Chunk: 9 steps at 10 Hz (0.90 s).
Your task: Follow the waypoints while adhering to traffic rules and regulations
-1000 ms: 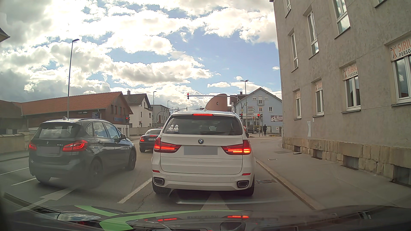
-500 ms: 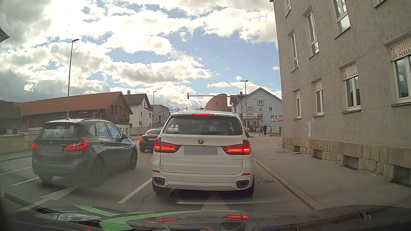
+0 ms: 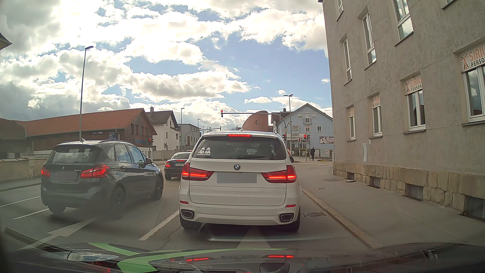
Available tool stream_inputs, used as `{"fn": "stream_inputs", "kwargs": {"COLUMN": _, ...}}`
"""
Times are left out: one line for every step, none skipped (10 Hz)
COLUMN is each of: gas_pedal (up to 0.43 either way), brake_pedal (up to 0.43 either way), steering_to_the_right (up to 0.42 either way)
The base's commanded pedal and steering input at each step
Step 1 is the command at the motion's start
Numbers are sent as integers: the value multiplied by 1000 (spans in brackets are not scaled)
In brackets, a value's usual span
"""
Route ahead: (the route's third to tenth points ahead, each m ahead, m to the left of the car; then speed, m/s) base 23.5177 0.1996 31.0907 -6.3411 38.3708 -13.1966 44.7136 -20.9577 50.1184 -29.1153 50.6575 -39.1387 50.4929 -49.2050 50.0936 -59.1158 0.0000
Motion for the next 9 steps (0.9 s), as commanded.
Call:
{"fn": "stream_inputs", "kwargs": {"gas_pedal": 0, "brake_pedal": 287, "steering_to_the_right": -4}}
{"fn": "stream_inputs", "kwargs": {"gas_pedal": 0, "brake_pedal": 287, "steering_to_the_right": -4}}
{"fn": "stream_inputs", "kwargs": {"gas_pedal": 0, "brake_pedal": 287, "steering_to_the_right": -4}}
{"fn": "stream_inputs", "kwargs": {"gas_pedal": 0, "brake_pedal": 287, "steering_to_the_right": -4}}
{"fn": "stream_inputs", "kwargs": {"gas_pedal": 0, "brake_pedal": 287, "steering_to_the_right": -4}}
{"fn": "stream_inputs", "kwargs": {"gas_pedal": 0, "brake_pedal": 287, "steering_to_the_right": -4}}
{"fn": "stream_inputs", "kwargs": {"gas_pedal": 0, "brake_pedal": 287, "steering_to_the_right": -4}}
{"fn": "stream_inputs", "kwargs": {"gas_pedal": 0, "brake_pedal": 287, "steering_to_the_right": -4}}
{"fn": "stream_inputs", "kwargs": {"gas_pedal": 0, "brake_pedal": 287, "steering_to_the_right": -4}}
